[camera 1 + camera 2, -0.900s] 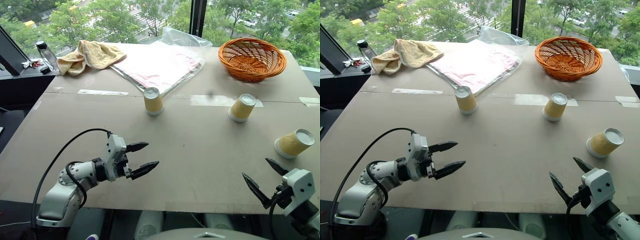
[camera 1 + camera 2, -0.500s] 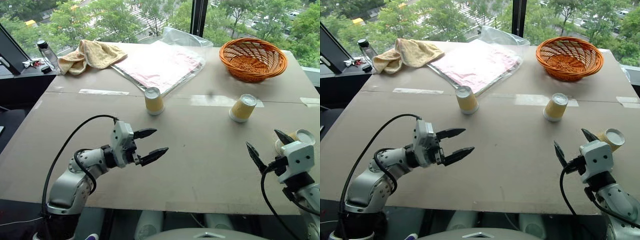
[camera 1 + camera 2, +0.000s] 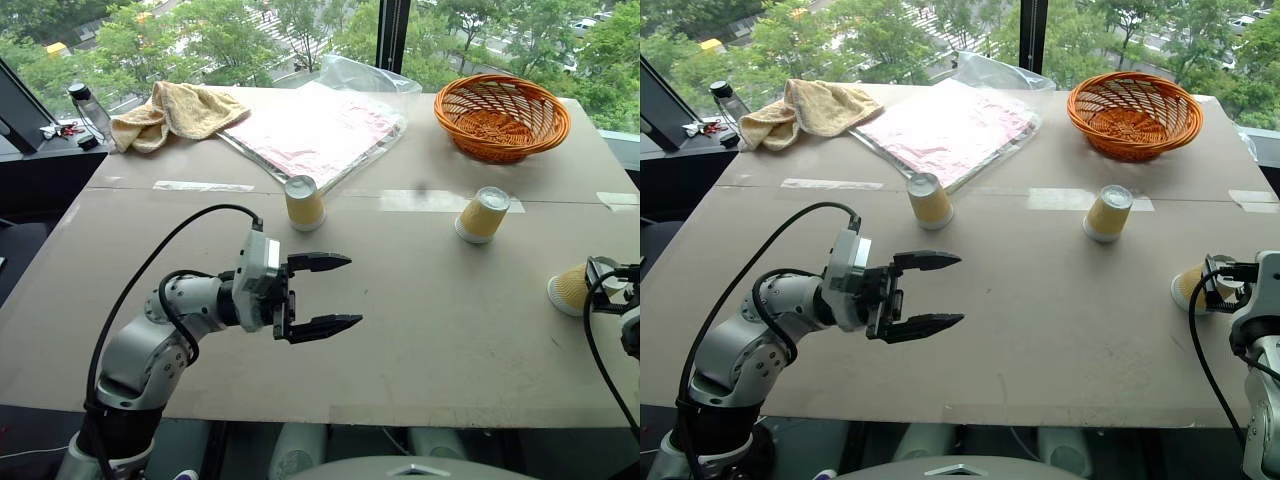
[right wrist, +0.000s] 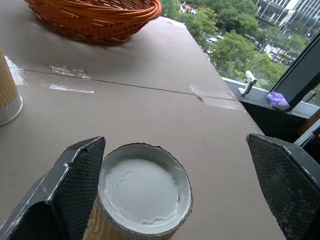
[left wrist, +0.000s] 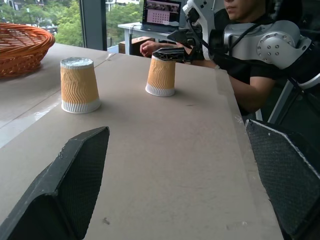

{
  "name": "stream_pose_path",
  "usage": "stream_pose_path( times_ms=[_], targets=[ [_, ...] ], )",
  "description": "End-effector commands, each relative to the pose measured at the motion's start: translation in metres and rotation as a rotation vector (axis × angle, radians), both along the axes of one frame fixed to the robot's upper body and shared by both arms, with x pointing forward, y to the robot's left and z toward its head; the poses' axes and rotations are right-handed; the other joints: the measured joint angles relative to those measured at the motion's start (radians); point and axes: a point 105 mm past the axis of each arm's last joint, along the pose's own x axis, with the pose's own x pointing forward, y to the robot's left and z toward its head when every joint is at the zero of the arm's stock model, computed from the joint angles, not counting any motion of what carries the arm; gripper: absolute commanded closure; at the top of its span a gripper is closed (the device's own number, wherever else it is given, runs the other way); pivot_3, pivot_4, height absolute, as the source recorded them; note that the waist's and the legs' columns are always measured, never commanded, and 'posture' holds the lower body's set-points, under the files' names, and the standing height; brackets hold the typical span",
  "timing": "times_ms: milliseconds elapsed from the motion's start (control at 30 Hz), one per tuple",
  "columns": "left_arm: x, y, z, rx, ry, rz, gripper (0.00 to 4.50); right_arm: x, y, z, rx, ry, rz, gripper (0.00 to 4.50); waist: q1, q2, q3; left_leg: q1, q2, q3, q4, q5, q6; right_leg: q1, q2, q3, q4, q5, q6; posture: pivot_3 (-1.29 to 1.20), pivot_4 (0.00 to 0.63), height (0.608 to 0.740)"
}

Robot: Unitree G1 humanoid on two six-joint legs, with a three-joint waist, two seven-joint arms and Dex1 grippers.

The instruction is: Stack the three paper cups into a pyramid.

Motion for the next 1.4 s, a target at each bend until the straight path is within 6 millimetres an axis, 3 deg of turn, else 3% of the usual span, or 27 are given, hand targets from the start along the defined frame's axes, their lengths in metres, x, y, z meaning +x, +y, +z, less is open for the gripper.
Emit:
stream_pose_path(
  times_ms=[33,133,267,367,467,533,633,767,900,967,1100,1267,1400],
  targets=[
    [-0.010,-0.009,0.009,-0.015,-0.043,-0.041,0.00,0.000,-0.004,-0.004,0.053,0.006,-0.024,0.02,0.000,0.000,0.000,0.000,0.000,0.000,0.000,0.000,0.000,0.000,0.000,0.000,0.000,0.000,0.000,0.00,0.150,0.740],
    [-0.015,-0.011,0.010,-0.019,-0.042,-0.044,0.00,0.003,-0.007,-0.012,0.106,0.009,-0.046,0.02,0.000,0.000,0.000,0.000,0.000,0.000,0.000,0.000,0.000,0.000,0.000,0.000,0.000,0.000,0.000,0.00,0.150,0.740],
    [-0.019,-0.008,0.009,-0.019,-0.036,-0.040,0.00,0.003,-0.007,-0.010,0.095,0.002,-0.043,1.10,0.000,0.002,0.000,0.000,0.000,0.000,0.000,0.000,0.000,0.000,0.000,0.000,0.000,0.000,0.000,0.00,0.150,0.740],
    [-0.022,-0.006,0.008,-0.017,-0.030,-0.034,0.00,0.001,-0.003,-0.004,0.085,-0.020,-0.010,2.28,0.000,0.002,0.000,0.000,0.000,0.000,0.000,0.000,0.000,0.000,0.000,0.000,0.000,0.000,0.000,0.00,0.150,0.740],
    [-0.024,-0.003,0.007,-0.012,-0.031,-0.023,0.00,0.000,0.004,0.001,0.093,-0.045,0.038,2.36,0.001,0.002,0.000,0.000,0.000,0.000,0.000,0.000,0.000,0.000,0.000,0.000,0.000,0.000,0.000,0.00,0.150,0.740],
    [-0.018,-0.001,0.004,-0.012,-0.037,-0.006,0.00,-0.001,0.017,0.006,0.118,-0.066,0.128,2.36,0.001,0.003,0.000,0.000,0.000,0.000,0.000,0.000,0.000,0.000,0.000,0.000,0.000,-0.002,-0.002,0.00,0.150,0.740],
    [-0.006,0.003,0.001,-0.044,-0.054,0.038,0.00,-0.008,0.076,0.019,0.104,-0.053,0.490,2.36,0.001,0.005,0.000,0.000,0.000,0.000,0.000,0.000,0.000,0.000,0.000,0.000,0.000,-0.002,-0.003,0.00,0.150,0.740],
    [-0.003,0.003,-0.002,-0.059,-0.047,0.032,0.00,-0.015,0.119,0.018,0.034,0.003,0.724,2.36,-0.004,0.004,-0.001,0.000,0.001,0.000,0.000,0.000,0.000,0.000,0.001,0.000,0.000,-0.003,0.000,0.00,0.150,0.740],
    [0.007,0.013,-0.009,-0.061,-0.079,0.122,0.00,-0.010,0.175,0.027,0.014,-0.027,0.959,2.36,-0.005,0.004,-0.001,0.000,0.001,0.000,0.000,0.000,0.000,0.000,0.001,0.000,-0.001,-0.004,0.000,0.00,0.150,0.740],
    [0.012,0.017,-0.009,-0.069,-0.089,0.170,0.00,-0.008,0.188,0.029,0.004,-0.032,1.021,2.36,-0.002,0.004,-0.001,0.000,0.001,0.000,0.000,0.000,0.000,0.000,0.001,0.000,-0.001,-0.004,0.000,0.00,0.150,0.740],
    [0.004,0.047,-0.023,-0.064,-0.024,0.176,0.00,-0.003,0.220,0.027,-0.034,-0.027,1.181,2.36,0.000,0.003,0.000,-0.001,0.001,-0.001,0.000,0.000,0.000,0.000,0.001,-0.001,-0.003,-0.002,-0.002,0.00,0.150,0.740],
    [-0.008,0.086,-0.033,-0.026,0.064,0.267,0.00,0.022,0.248,0.021,-0.055,0.001,1.261,2.36,-0.009,0.002,0.001,-0.002,0.002,-0.001,-0.001,0.000,0.000,-0.001,0.001,-0.002,-0.003,-0.002,-0.003,0.00,0.150,0.740],
    [-0.017,0.091,-0.033,-0.008,0.071,0.297,0.00,0.031,0.261,0.022,-0.064,0.013,1.309,2.36,0.001,0.002,0.001,-0.002,0.001,-0.001,-0.001,0.000,0.000,-0.001,0.001,-0.002,-0.004,-0.002,-0.003,0.00,0.150,0.740]
  ],
)
